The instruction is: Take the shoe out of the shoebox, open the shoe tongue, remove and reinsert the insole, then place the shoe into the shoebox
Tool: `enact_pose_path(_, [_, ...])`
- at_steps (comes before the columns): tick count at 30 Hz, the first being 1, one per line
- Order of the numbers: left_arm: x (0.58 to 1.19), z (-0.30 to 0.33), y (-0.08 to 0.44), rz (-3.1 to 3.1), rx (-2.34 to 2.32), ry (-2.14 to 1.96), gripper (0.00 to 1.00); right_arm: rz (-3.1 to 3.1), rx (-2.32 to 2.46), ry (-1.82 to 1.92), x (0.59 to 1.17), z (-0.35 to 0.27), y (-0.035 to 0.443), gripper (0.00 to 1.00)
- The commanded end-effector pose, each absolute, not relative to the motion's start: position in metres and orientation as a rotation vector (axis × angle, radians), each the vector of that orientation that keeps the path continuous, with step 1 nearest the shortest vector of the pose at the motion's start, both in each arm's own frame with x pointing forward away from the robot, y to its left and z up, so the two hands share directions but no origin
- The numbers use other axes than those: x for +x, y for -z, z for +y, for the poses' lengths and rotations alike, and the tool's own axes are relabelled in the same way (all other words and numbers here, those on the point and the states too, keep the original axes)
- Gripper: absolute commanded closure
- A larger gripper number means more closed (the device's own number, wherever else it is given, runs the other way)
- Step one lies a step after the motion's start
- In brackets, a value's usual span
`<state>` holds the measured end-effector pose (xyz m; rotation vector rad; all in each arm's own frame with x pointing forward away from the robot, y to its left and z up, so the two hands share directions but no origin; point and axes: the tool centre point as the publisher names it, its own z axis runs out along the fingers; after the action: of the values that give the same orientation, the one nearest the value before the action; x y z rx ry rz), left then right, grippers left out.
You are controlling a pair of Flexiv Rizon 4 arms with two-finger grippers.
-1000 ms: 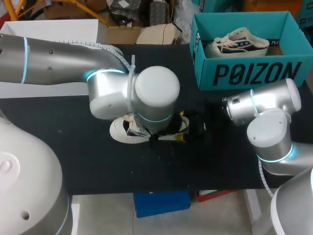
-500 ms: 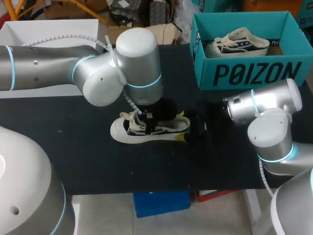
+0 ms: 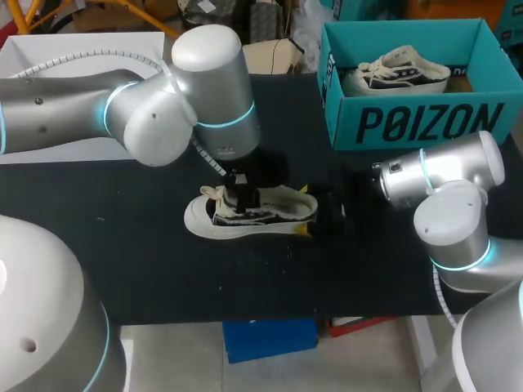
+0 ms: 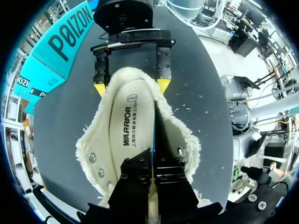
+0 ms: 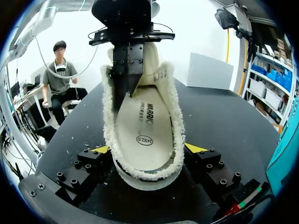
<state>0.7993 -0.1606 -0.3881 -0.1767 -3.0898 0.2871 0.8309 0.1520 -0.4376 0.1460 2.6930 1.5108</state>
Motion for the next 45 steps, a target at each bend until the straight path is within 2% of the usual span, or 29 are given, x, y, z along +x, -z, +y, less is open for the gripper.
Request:
enact_pose_path(1, [0.795, -0.158, 0.38, -3.09, -0.189, -0.296, 1.0, 2.694, 0.149, -1.51, 0.834, 0.15, 0.44, 1.0])
enact_pose_path(21, [0.797, -0.157, 0.366, -3.128, -0.179, -0.313, 1.0, 2.694, 0.149, -1.51, 0.834, 0.15, 0.44, 1.0])
enact_pose_path(29, [0.802, -0.167, 0.378, -3.143, -0.255, -0.353, 1.0, 2.694, 0.149, -1.51, 0.834, 0.15, 0.44, 1.0])
enact_pose_path(32, [0.8, -0.175, 0.387, -3.141, -0.363, -0.364, 0.79, 2.694, 0.149, -1.51, 0.834, 0.15, 0.44, 1.0])
enact_pose_path(34, [0.796, -0.178, 0.389, -3.155, -0.406, -0.383, 0.56, 2.694, 0.149, -1.51, 0.834, 0.15, 0.44, 1.0])
enact_pose_path(45, [0.793, -0.18, 0.39, -3.243, -0.446, -0.361, 0.56, 2.694, 0.149, -1.51, 0.834, 0.15, 0.44, 1.0])
